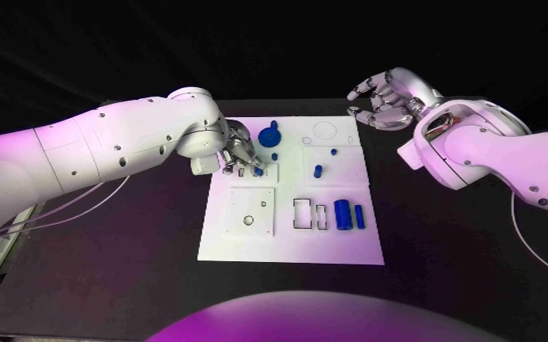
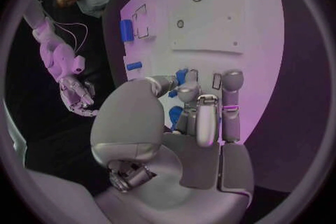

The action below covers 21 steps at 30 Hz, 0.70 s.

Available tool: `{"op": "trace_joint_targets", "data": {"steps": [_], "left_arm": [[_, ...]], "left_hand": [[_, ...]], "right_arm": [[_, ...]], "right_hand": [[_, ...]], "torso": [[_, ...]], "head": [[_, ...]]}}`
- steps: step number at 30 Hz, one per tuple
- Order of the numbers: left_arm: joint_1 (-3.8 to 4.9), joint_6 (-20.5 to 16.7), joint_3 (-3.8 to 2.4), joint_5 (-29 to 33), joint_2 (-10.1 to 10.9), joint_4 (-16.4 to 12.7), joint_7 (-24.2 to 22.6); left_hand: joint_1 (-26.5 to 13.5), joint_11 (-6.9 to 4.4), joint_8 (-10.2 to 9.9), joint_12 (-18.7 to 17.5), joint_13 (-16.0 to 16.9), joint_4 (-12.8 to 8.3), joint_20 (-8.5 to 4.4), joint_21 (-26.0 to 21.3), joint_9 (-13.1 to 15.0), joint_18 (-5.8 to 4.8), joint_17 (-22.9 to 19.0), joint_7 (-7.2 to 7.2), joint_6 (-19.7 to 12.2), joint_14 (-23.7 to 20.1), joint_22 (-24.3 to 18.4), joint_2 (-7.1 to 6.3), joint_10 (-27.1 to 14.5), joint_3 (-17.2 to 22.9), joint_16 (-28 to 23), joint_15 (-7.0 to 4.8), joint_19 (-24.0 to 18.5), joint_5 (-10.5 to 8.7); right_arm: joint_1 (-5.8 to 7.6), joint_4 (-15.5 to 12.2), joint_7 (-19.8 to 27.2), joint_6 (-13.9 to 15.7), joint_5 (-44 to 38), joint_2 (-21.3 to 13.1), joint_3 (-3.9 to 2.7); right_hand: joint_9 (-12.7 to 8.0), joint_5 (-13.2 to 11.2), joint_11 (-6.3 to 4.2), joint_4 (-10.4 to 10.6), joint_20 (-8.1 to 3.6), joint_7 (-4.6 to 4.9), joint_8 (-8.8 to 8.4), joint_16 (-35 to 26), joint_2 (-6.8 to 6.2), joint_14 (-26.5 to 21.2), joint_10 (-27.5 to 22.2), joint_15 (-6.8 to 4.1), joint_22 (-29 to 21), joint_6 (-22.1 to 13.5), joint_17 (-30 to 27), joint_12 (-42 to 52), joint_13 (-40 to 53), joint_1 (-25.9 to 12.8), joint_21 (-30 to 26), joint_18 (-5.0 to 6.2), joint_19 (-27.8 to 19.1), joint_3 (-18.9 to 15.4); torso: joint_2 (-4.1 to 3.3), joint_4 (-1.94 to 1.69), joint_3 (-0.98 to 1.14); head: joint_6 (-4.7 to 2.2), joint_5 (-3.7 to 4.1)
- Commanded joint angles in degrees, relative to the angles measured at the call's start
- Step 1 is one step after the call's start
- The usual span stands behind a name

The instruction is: Assemble the parts on the task board

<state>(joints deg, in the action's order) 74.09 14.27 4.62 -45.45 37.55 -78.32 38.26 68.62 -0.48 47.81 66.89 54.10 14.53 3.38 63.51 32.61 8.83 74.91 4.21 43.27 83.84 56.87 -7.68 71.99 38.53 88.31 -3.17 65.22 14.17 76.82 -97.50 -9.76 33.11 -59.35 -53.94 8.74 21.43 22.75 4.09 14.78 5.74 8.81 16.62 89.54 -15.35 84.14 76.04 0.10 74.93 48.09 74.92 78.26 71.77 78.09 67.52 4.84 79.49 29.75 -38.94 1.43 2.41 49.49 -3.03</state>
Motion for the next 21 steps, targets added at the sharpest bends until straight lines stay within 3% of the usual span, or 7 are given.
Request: {"op": "trace_joint_targets", "data": {"steps": [1,4,12,21], "left_arm": [[-0.01,-0.4,-0.01,1.9,0.3,-0.3,-0.7],[-0.02,-1.2,-0.01,2.4,0.6,-0.6,-0.8],[-0.04,-3.7,-0.09,2.2,1.7,-2.1,-1.5],[-0.24,-6.3,-0.16,-5.1,3.4,-4.7,-3.5]], "left_hand": [[-1.5,-0.06,0.9,0.3,0.3,-12.2,-0.47,0.8,0.4,-0.74,11.0,-0.21,1.1,4.9,0.7,-0.45,0.9,12.5,0.5,-0.42,0.0,1.86],[-2.2,-0.22,1.3,0.4,0.6,-12.9,-0.60,1.2,0.5,-0.77,11.2,-0.36,1.4,5.0,1.2,-0.64,1.2,13.3,0.5,-0.56,0.1,2.84],[-3.9,-0.58,2.1,0.8,1.0,-14.8,-0.98,2.6,0.6,-0.95,12.1,-0.78,2.4,5.3,3.0,-1.25,2.2,15.3,0.8,-0.93,0.8,4.73],[-5.0,-0.89,2.5,1.1,1.5,-16.1,-1.31,3.7,0.5,-1.10,13.0,-1.22,3.5,5.6,4.3,-1.96,3.4,15.9,1.1,-1.23,1.4,7.55]], "right_arm": [[-0.05,0.0,0.2,-0.6,-0.1,0.1,0.00],[-0.06,0.1,0.4,-0.7,0.0,0.1,0.00],[-0.08,0.4,0.8,-0.6,0.7,0.1,0.00],[-0.08,0.5,0.9,-0.5,1.2,-0.1,0.00]], "right_hand": [[0.1,-0.2,-0.18,0.0,0.09,-0.08,0.32,-0.2,0.13,5.4,-0.3,-0.28,0.8,-0.3,13.4,-0.1,0.0,-0.7,-0.4,0.49,-0.4,0.4],[0.1,-0.3,-0.17,0.1,0.09,-0.08,0.33,-0.2,0.06,5.4,-0.3,-0.28,0.8,-0.3,13.4,-0.1,0.0,-0.8,-0.6,0.52,-0.5,0.4],[0.2,-0.5,-0.16,0.2,0.10,-0.07,0.39,-0.3,-0.05,5.3,-0.4,-0.27,0.8,-0.4,13.3,-0.1,0.0,-1.4,-0.6,0.52,-0.5,0.4],[0.2,-0.5,-0.15,0.4,0.10,-0.06,0.42,-0.3,-0.03,5.3,-0.4,-0.26,0.8,-0.4,13.3,-0.1,-0.1,-1.6,-0.6,0.51,-0.5,0.4]], "torso": [[-0.05,0.01,0.02],[-0.07,-0.06,0.02],[-0.07,0.03,-0.02],[-0.04,-0.06,0.00]], "head": [[-0.06,-0.07],[-0.28,-0.18],[0.02,-0.49],[0.21,-0.60]]}}
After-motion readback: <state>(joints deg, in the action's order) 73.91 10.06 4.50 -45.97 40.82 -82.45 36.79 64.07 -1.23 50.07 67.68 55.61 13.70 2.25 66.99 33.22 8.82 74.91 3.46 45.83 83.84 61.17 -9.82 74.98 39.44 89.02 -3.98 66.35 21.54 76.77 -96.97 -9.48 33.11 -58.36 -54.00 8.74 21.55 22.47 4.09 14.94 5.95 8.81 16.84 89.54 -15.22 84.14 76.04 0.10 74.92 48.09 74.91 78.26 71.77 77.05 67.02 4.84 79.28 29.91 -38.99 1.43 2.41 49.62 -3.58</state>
